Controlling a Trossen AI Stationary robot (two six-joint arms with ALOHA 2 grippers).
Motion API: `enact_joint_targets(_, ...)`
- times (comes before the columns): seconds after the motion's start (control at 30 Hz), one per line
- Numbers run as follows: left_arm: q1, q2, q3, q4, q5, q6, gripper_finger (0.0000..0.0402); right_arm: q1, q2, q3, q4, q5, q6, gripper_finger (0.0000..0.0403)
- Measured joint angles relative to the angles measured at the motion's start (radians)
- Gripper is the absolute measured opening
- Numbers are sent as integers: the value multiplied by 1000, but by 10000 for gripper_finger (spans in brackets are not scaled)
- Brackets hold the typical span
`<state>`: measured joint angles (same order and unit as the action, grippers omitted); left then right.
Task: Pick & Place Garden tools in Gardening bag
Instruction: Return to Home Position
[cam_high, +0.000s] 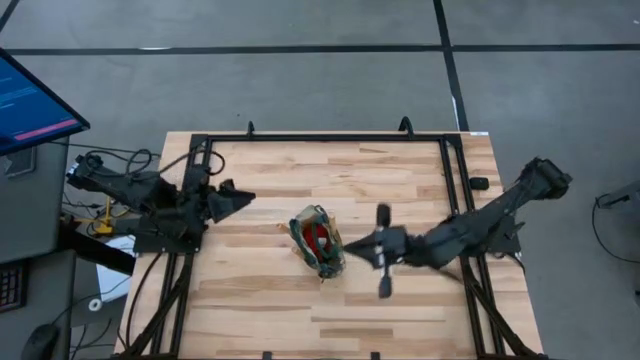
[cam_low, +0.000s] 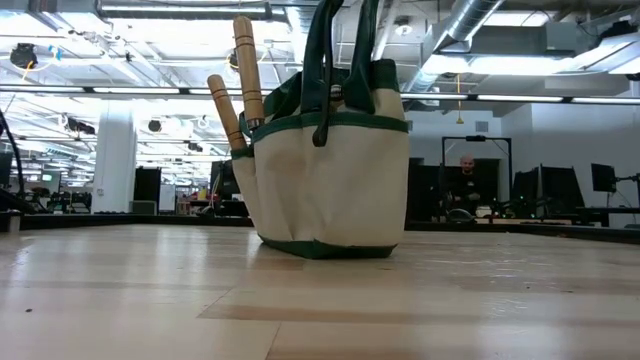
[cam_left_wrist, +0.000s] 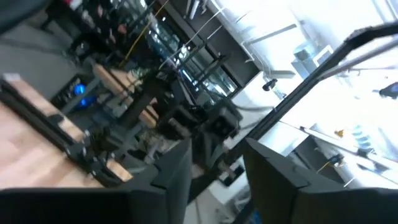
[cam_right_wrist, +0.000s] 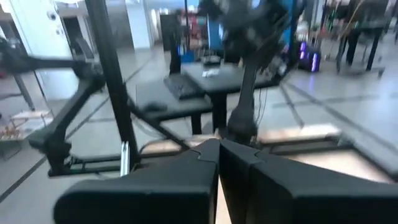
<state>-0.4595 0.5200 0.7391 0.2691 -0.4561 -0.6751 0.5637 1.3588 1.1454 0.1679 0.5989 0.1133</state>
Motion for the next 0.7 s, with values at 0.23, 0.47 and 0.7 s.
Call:
enact_joint_targets(0.23,0,-78,0,-4,-32,187,35,-40,-227,0,-87,23,-153,1)
enact_joint_targets(0.47,0,-159,0,-54,-123,300,3,-105,-482,-10,-425,61,-117,1)
enact_joint_targets(0.7,0,-215,1,-181,-265,358,3,-161,-679,-120,-555,60,-87,0)
